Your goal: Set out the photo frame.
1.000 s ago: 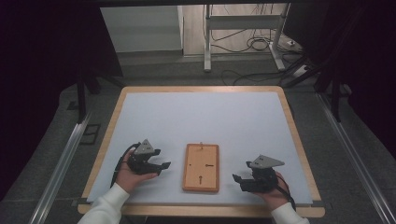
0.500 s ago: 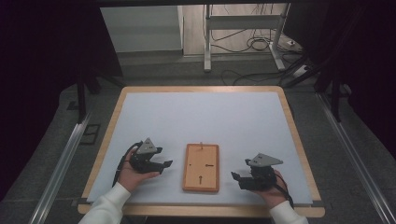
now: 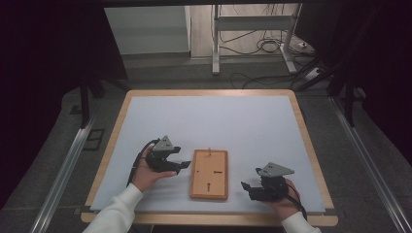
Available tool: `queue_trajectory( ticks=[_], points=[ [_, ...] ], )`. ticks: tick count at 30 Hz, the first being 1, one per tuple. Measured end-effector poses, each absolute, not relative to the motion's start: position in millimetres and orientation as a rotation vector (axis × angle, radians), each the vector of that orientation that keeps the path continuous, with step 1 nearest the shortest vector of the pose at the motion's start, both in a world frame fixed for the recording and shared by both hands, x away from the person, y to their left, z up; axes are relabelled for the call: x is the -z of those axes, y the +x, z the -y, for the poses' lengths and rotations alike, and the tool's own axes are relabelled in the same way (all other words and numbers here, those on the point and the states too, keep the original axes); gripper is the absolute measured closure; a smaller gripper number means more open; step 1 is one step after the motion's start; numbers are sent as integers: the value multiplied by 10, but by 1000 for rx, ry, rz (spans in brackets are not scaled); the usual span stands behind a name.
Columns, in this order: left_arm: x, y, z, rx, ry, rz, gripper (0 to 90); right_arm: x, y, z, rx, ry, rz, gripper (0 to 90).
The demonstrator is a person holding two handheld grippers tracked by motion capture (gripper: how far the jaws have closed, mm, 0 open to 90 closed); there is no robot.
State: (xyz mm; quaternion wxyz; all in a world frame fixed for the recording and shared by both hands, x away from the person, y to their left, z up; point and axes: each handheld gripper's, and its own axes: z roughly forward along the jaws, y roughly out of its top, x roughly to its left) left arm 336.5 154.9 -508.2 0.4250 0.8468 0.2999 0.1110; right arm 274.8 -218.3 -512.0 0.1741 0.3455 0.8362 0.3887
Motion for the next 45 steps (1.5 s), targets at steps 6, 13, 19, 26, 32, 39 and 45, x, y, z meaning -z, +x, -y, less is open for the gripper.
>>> queue_trajectory(
  ticks=[6,13,19,26,32,39,45],
  points=[
    [5066,3445,-1448,-261,2119,-726,280,5112,2759,2188,-1093,969,-2366,247],
    [5073,3554,-1312,-247,2132,-700,285,5095,2770,2243,-1098,990,-2343,247],
    [5085,3636,-1188,-245,2149,-670,332,5092,2780,2238,-1101,992,-2341,247],
    [5112,3731,-1018,-234,2147,-630,391,5094,2780,2243,-1096,987,-2342,247],
    [5116,3784,-860,-216,2151,-607,449,5085,2783,2260,-1098,991,-2334,247],
    [5156,3836,-803,-197,2174,-595,577,5085,2783,2260,-1094,988,-2337,247],
    [5201,3857,-765,-211,2175,-610,625,5088,2782,2256,-1091,985,-2338,248]
  ],
)
